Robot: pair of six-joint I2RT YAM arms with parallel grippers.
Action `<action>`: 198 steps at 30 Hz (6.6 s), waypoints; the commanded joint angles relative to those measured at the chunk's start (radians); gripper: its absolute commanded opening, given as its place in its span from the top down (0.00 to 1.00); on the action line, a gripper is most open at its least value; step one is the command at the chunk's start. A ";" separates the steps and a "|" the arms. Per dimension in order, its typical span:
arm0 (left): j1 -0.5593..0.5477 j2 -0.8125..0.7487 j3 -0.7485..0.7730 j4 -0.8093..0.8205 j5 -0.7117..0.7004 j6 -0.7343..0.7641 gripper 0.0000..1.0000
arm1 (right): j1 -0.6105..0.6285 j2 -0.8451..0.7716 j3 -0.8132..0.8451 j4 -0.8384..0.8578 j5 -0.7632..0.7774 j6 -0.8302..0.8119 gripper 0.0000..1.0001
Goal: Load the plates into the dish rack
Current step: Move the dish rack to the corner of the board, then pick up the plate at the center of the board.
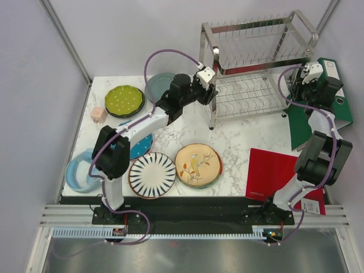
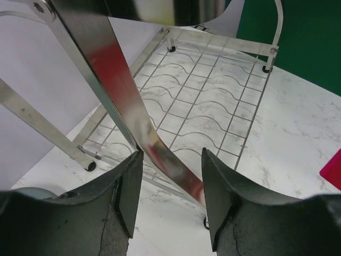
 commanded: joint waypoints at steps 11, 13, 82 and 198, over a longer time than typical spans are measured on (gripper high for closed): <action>0.048 0.244 0.332 -0.050 -0.220 0.040 0.44 | -0.003 0.014 0.035 0.049 0.015 0.030 0.62; 0.058 0.272 0.366 -0.049 -0.241 0.041 0.44 | -0.003 -0.007 0.026 0.049 0.002 0.041 0.62; 0.304 -0.454 -0.651 -0.468 0.421 -0.342 0.34 | 0.623 -0.104 -0.396 -0.599 -0.260 0.266 0.53; 0.317 -0.213 -0.365 -0.609 0.710 0.192 0.23 | 0.798 -0.291 -0.213 -0.648 0.027 0.002 1.00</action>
